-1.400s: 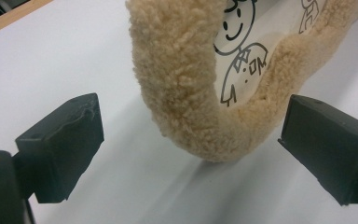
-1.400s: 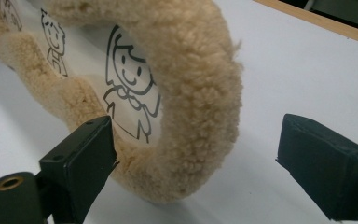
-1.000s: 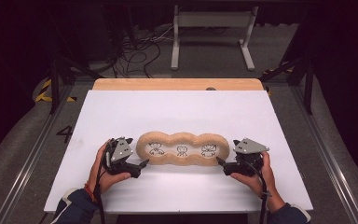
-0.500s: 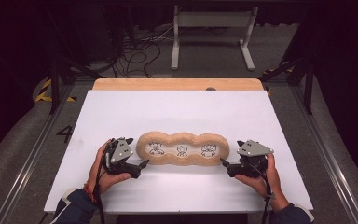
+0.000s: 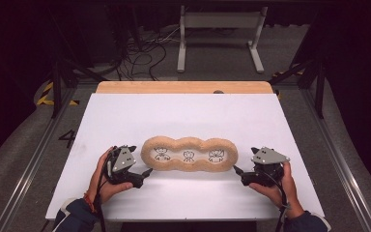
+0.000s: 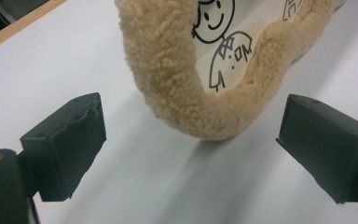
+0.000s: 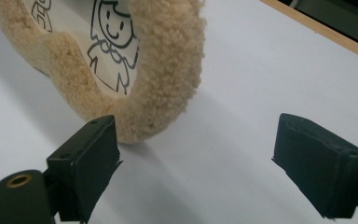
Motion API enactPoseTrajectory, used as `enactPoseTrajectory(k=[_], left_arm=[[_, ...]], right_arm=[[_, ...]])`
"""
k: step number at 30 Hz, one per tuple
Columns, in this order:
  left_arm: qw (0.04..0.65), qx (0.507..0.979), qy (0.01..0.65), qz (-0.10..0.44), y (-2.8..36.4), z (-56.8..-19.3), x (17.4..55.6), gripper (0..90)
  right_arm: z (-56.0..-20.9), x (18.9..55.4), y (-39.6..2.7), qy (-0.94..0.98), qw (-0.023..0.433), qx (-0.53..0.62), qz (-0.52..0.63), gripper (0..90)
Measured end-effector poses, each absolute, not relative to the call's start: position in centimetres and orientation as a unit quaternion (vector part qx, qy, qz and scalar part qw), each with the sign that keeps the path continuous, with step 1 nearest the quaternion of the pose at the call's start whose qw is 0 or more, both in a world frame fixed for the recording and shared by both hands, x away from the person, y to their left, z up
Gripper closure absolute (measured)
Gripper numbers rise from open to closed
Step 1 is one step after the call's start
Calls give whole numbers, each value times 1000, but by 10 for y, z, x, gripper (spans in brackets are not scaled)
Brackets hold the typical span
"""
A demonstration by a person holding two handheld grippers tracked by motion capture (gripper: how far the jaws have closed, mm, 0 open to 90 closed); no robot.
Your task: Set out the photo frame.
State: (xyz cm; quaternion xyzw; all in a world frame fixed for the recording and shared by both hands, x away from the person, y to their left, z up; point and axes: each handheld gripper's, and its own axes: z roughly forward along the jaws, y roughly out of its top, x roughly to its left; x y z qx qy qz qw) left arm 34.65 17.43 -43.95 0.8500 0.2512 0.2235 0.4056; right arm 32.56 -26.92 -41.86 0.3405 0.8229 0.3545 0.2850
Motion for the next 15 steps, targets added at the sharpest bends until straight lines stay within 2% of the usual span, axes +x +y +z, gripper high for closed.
enactPoseTrajectory(k=[15], left_arm=[[406,849,260,219,195,-445,332,73]], right_arm=[[-430,316,-289,818,283,359,348,132]])
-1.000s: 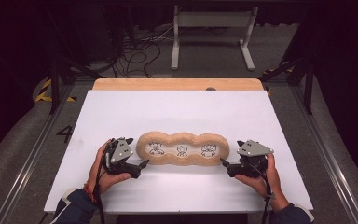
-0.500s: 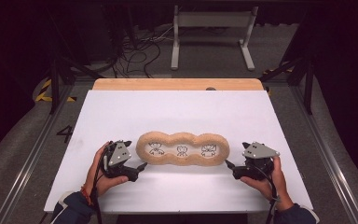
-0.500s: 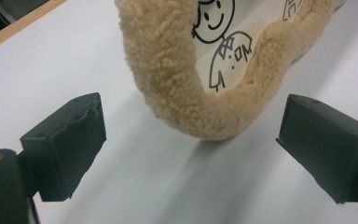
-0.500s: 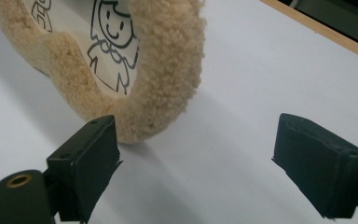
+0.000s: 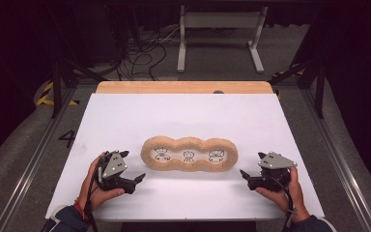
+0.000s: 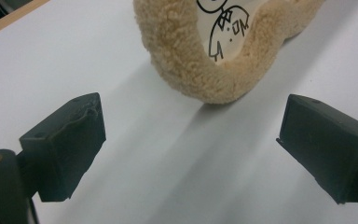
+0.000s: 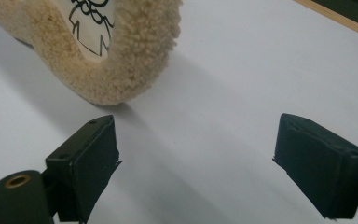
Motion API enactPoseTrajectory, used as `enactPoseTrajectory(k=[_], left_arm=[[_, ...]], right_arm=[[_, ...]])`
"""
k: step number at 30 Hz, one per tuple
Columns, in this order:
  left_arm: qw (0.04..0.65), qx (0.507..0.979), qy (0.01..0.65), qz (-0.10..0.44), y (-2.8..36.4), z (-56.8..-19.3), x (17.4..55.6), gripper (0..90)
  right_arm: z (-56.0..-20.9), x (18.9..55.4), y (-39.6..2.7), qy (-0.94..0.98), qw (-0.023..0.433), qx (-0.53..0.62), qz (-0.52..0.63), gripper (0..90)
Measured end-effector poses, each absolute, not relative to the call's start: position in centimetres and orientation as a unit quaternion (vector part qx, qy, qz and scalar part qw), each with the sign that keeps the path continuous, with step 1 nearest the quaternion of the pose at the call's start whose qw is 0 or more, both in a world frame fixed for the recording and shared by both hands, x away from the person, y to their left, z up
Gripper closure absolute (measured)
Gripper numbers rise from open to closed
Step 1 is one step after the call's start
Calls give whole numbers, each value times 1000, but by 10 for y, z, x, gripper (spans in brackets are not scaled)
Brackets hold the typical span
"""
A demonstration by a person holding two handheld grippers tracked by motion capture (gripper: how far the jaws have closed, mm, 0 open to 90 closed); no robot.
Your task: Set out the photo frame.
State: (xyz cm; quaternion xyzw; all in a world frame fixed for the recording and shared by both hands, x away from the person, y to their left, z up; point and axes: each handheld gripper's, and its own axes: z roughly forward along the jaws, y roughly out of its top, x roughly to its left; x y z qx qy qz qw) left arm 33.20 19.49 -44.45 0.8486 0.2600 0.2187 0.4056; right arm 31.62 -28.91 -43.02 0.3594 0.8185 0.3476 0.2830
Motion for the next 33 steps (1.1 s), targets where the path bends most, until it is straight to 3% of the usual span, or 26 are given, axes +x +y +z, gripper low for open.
enactPoseTrajectory(k=[33], left_arm=[[419,826,311,211,263,-460,318,81]], right_arm=[[-445,294,-323,791,302,385,368,127]])
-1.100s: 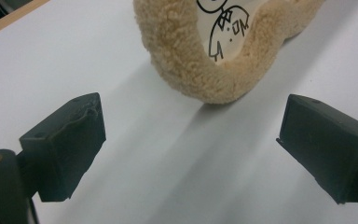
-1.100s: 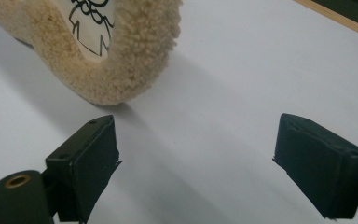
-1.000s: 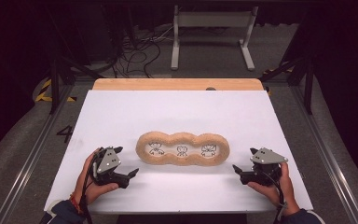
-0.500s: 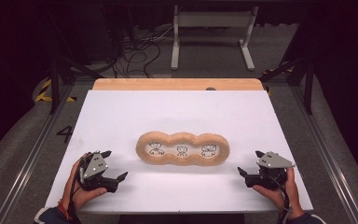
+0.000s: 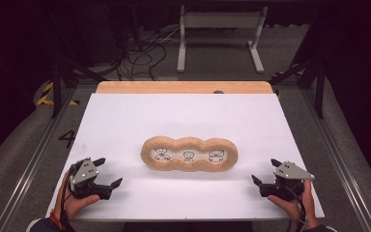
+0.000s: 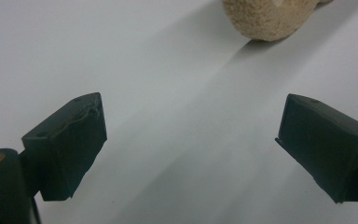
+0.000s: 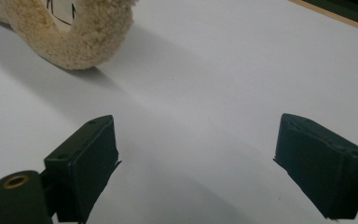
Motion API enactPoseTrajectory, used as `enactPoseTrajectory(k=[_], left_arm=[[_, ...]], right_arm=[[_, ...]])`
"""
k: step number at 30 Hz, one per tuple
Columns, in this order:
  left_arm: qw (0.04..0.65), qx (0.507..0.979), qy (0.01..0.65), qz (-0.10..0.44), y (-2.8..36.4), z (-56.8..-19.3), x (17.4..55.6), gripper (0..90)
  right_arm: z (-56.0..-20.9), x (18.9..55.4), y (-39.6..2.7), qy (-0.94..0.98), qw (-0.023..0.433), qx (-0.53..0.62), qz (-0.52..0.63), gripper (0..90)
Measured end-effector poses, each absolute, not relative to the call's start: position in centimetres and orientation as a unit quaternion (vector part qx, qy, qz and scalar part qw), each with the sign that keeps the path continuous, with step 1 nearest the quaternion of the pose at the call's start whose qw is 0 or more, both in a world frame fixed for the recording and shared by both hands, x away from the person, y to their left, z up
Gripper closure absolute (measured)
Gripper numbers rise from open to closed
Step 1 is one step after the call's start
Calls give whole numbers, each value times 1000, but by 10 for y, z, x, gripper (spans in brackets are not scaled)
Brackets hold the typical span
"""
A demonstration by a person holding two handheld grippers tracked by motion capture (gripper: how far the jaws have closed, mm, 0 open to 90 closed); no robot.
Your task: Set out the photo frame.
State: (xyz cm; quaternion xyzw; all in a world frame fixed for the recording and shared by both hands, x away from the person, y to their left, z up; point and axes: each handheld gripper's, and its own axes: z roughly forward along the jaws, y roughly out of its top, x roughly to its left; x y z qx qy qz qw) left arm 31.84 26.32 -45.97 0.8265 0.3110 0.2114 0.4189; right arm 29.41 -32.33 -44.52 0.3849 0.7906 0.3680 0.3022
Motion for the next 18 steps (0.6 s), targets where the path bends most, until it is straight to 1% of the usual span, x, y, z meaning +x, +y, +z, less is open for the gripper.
enactPoseTrajectory(k=[10,18], left_arm=[[427,820,319,208,274,-462,315,80],[431,817,323,206,274,-462,315,80]], right_arm=[[-450,289,-335,781,300,401,372,121],[-451,287,-337,776,304,405,377,121]])
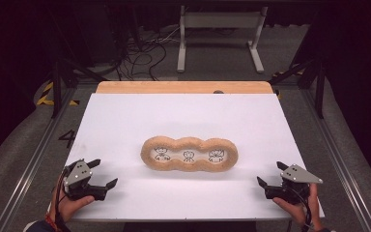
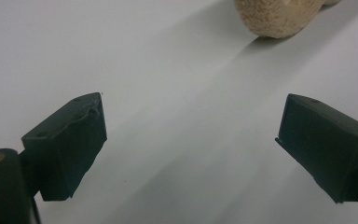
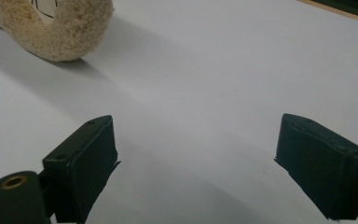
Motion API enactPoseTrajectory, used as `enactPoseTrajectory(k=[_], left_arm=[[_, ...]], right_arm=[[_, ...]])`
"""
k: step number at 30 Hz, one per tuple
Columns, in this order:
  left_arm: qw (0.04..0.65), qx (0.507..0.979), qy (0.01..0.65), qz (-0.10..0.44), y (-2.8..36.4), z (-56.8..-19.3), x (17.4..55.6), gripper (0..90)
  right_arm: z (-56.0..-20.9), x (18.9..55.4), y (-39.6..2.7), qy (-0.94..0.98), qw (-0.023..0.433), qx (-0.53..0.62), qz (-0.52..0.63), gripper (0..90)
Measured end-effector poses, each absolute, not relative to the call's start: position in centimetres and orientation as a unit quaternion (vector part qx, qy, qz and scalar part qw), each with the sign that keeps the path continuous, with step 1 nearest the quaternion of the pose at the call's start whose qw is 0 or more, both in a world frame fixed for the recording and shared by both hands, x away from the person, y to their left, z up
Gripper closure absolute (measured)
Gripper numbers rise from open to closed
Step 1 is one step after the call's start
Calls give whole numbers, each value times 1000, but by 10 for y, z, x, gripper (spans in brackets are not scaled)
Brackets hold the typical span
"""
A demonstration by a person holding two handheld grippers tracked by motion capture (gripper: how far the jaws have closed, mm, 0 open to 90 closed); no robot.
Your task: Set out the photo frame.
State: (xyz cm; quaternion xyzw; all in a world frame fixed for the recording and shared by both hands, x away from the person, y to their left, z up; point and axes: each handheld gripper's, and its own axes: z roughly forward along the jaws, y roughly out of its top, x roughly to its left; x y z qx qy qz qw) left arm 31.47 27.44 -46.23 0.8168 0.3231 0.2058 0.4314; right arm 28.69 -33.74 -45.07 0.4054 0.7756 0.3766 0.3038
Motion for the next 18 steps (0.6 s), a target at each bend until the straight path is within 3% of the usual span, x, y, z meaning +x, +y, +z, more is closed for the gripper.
enactPoseTrajectory(k=[18], left_arm=[[437,816,319,204,273,-462,311,80]], right_arm=[[-451,287,-332,783,309,399,364,121]])
